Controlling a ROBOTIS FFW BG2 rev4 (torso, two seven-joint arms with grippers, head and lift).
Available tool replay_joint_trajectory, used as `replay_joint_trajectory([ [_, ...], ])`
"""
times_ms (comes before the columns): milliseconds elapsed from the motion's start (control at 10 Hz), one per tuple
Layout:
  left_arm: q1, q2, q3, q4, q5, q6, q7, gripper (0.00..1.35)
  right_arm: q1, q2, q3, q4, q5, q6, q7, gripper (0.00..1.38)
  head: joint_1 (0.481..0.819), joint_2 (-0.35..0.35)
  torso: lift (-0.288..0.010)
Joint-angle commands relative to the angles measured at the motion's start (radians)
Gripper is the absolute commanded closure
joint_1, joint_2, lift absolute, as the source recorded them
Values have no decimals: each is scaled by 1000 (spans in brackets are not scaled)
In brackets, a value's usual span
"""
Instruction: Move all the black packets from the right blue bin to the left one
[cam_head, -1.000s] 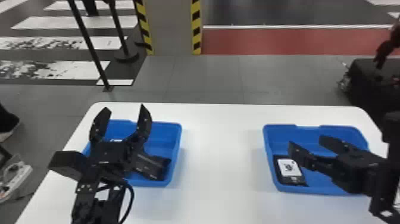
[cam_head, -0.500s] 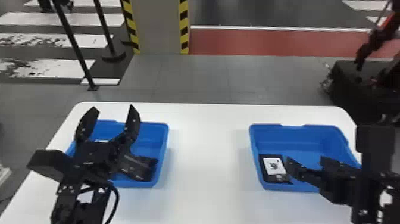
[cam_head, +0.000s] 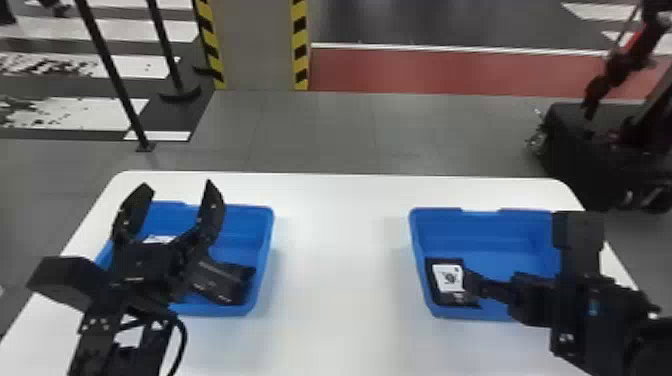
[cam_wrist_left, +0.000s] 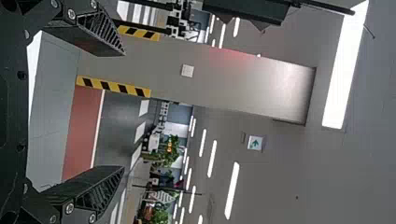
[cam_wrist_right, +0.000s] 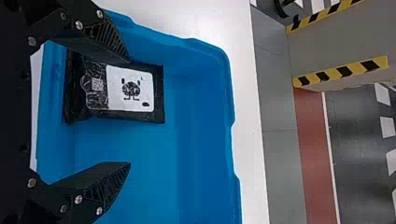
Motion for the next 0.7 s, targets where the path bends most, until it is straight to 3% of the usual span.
replay_joint_trajectory([
  [0,7,-3,11,0,1,-8,-2,168,-16,7,6,34,0,0,-13,260,695,-11,-110],
  [600,11,-3,15,0,5,-3,-2,168,-83,18,35,189,-3,-20,-23,266,695,7,-110],
])
